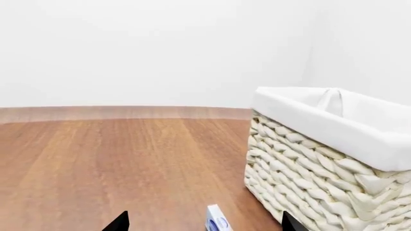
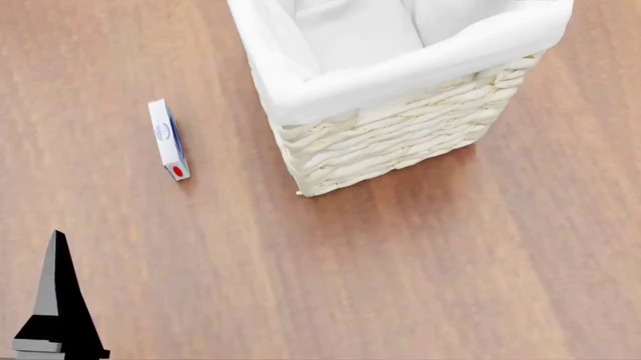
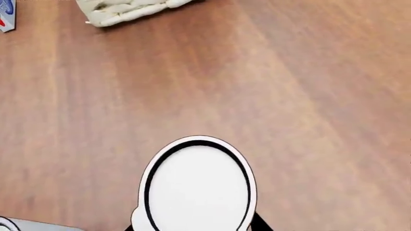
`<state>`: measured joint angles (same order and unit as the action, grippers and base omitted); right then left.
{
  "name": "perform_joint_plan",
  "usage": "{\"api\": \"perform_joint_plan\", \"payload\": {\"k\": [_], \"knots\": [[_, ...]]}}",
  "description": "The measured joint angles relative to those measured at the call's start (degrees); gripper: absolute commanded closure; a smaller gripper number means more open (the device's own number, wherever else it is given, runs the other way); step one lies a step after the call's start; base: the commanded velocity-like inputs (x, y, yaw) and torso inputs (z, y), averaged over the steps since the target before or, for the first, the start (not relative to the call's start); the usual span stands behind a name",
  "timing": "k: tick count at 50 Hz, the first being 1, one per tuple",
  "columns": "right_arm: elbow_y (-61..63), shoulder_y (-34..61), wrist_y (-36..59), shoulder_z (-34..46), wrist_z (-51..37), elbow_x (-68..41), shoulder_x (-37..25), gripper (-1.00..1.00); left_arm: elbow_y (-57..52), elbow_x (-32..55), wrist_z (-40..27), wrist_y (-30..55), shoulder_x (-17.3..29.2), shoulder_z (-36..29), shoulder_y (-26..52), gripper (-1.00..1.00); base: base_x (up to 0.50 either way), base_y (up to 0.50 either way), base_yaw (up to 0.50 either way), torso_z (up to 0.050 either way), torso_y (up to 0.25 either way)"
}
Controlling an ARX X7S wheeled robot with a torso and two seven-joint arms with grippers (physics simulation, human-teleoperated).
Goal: Pick up the alphabet soup and the cream cheese box, and put them in the basket.
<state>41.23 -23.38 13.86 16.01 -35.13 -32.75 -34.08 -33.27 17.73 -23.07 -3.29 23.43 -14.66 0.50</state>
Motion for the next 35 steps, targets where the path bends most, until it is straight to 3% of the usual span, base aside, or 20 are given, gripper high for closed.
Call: {"api": "perform_joint_plan", "payload": {"k": [25,35], "knots": [[2.4,0.8,0.3,0.4,-1.7,1.1,-1.2,1.00,-0.3,0.0,-0.4,0.2,0.3,-0.2,0.0,-1.00,0.00,0.00,0.00,0.000,0.000],[10.0,9.2,5.3,2.2,-3.7,5.8,-3.2,1.00,-0.4,0.1,-0.3,0.0,0.4,-0.6,0.1,-1.00,0.00,0.00,0.00,0.000,0.000]]}}
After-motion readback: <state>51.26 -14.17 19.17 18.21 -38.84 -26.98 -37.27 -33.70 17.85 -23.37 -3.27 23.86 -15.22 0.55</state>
